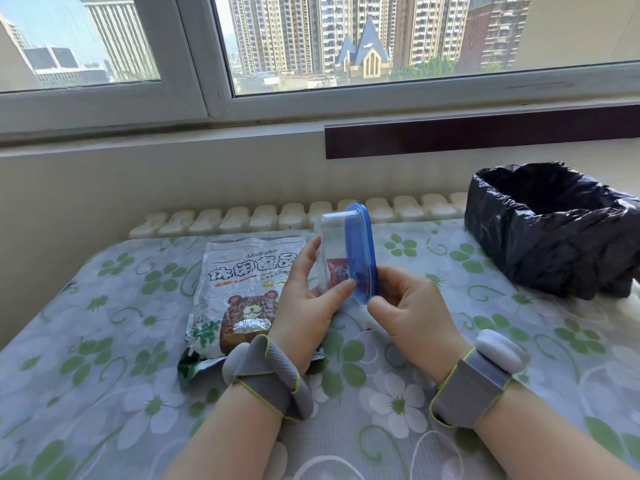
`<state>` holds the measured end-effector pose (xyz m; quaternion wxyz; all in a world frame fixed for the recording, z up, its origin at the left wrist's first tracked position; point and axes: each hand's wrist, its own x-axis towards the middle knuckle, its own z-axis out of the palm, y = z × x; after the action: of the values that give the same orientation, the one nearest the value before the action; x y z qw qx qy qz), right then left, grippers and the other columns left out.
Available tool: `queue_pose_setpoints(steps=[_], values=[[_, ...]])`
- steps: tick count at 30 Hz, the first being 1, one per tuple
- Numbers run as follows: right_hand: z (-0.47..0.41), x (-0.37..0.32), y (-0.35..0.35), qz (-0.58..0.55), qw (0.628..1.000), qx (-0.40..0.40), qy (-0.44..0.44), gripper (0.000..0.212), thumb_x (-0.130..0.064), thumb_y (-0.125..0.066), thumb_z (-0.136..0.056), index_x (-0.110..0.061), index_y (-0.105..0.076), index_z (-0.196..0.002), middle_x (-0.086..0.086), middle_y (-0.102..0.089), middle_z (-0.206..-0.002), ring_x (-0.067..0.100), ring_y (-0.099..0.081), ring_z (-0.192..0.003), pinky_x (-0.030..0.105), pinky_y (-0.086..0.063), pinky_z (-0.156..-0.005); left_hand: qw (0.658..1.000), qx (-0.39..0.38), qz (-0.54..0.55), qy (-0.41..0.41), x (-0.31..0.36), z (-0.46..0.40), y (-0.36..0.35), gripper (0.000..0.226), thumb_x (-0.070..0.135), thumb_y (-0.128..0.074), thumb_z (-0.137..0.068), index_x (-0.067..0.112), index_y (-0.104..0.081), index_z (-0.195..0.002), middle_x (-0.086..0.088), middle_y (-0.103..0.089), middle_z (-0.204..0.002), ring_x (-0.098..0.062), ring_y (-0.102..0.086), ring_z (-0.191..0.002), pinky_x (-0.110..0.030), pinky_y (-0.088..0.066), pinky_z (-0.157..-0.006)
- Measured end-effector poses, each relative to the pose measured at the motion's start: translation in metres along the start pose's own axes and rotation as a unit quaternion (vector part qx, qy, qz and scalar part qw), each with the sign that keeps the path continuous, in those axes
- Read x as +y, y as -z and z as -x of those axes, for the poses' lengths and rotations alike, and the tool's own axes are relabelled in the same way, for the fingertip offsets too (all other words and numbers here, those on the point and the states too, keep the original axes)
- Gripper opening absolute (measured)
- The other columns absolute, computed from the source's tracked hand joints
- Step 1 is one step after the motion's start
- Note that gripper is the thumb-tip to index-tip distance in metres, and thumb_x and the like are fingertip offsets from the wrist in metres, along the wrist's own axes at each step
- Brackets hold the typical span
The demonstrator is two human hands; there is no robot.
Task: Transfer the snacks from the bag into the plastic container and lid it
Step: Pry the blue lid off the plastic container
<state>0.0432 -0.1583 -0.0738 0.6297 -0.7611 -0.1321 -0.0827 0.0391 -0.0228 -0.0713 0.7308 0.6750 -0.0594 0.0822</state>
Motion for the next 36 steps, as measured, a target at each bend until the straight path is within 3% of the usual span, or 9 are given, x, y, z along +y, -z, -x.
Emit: queue_pose_setpoints(steps=[5,9,14,18,21,26,30,32,36], values=[[0.0012,0.0011,0.0005,0.029,1.000,0.007,0.005,0.040,0.007,-0.052,-0.075,-0.030,-0.061,-0.086,-0.003,-0.072,-0.086,0.010,-0.069,-0.080,0.017,-0.054,-0.073,1.000,-0.010,0.001,-0.010,0.0020,0.0024,-0.0009,0.067,-0.004,-0.061,-0.084,0.032,-0.039,-0.135,0.040,-0.066,-0.084,0.000,-0.069,-0.082,-0.020,-0.057,-0.075],[0.0008,0.0014,0.0010,0.030,1.000,0.004,0.004,0.035,0.007,-0.052,-0.075,-0.023,-0.063,-0.092,0.000,-0.073,-0.087,0.009,-0.069,-0.078,0.016,-0.053,-0.071,0.999,-0.004,0.036,0.007,0.0007,0.0008,0.0017,0.065,-0.003,-0.062,-0.083,0.032,-0.044,-0.135,0.033,-0.066,-0.102,-0.004,-0.069,-0.095,-0.030,-0.057,-0.085],[0.0003,0.0007,0.0028,0.010,1.000,0.024,-0.001,0.036,0.007,-0.054,-0.075,-0.017,-0.066,-0.098,-0.003,-0.073,-0.092,0.006,-0.070,-0.084,0.015,-0.053,-0.076,0.999,0.000,0.043,0.025,-0.0012,0.0000,0.0031,0.068,0.004,-0.066,-0.082,0.031,-0.040,-0.138,0.006,-0.049,-0.139,-0.006,-0.065,-0.106,-0.038,-0.051,-0.097],[0.0022,0.0005,0.0010,-0.001,1.000,0.006,-0.006,0.044,0.004,-0.057,-0.073,-0.032,-0.062,-0.097,-0.010,-0.070,-0.099,0.001,-0.067,-0.093,0.015,-0.052,-0.083,0.997,0.005,0.060,0.053,-0.0022,-0.0019,0.0042,0.068,0.017,-0.072,-0.079,0.029,-0.041,-0.138,-0.008,-0.051,-0.137,-0.019,-0.064,-0.111,-0.039,-0.050,-0.098],[0.0029,0.0009,-0.0005,0.013,1.000,-0.003,0.004,0.045,-0.009,-0.055,-0.069,-0.032,-0.062,-0.106,-0.009,-0.069,-0.108,0.002,-0.063,-0.104,0.018,-0.050,-0.088,0.993,0.008,0.095,0.075,-0.0004,-0.0032,0.0025,0.053,0.016,-0.059,-0.088,0.021,-0.040,-0.138,-0.016,-0.058,-0.128,-0.028,-0.063,-0.112,-0.040,-0.050,-0.097],[0.0028,0.0017,0.0003,-0.005,1.000,0.004,0.000,0.044,0.004,-0.055,-0.078,-0.024,-0.064,-0.111,-0.010,-0.069,-0.104,-0.006,-0.065,-0.094,0.009,-0.049,-0.078,0.993,-0.005,0.090,0.083,0.0007,-0.0030,0.0022,0.062,0.028,-0.061,-0.079,0.023,-0.042,-0.137,-0.014,-0.061,-0.126,-0.028,-0.061,-0.115,-0.042,-0.048,-0.100],[0.0035,0.0003,-0.0011,-0.011,1.000,-0.006,0.006,0.043,0.010,-0.053,-0.077,-0.028,-0.066,-0.094,-0.017,-0.072,-0.087,-0.005,-0.067,-0.088,0.007,-0.048,-0.073,0.994,-0.003,0.084,0.074,-0.0005,-0.0026,0.0017,0.057,0.023,-0.062,-0.083,0.022,-0.042,-0.136,-0.013,-0.059,-0.128,-0.022,-0.065,-0.107,-0.039,-0.049,-0.099],[0.0040,0.0001,-0.0017,0.003,1.000,-0.003,0.009,0.037,0.002,-0.056,-0.075,-0.031,-0.065,-0.087,-0.016,-0.072,-0.082,-0.002,-0.068,-0.083,0.012,-0.051,-0.073,0.995,-0.001,0.075,0.069,-0.0023,-0.0022,0.0011,0.060,0.023,-0.070,-0.081,0.024,-0.043,-0.134,-0.011,-0.061,-0.125,-0.019,-0.066,-0.103,-0.037,-0.050,-0.097],[0.0030,0.0050,-0.0020,0.040,0.999,0.002,0.022,0.022,-0.007,-0.056,-0.072,-0.025,-0.066,-0.079,0.001,-0.073,-0.080,0.015,-0.070,-0.079,0.036,-0.058,-0.078,0.997,0.005,0.043,0.066,-0.0067,-0.0021,-0.0003,0.078,0.034,-0.075,-0.065,0.030,-0.042,-0.136,-0.008,-0.066,-0.119,-0.022,-0.066,-0.106,-0.046,-0.048,-0.100]])
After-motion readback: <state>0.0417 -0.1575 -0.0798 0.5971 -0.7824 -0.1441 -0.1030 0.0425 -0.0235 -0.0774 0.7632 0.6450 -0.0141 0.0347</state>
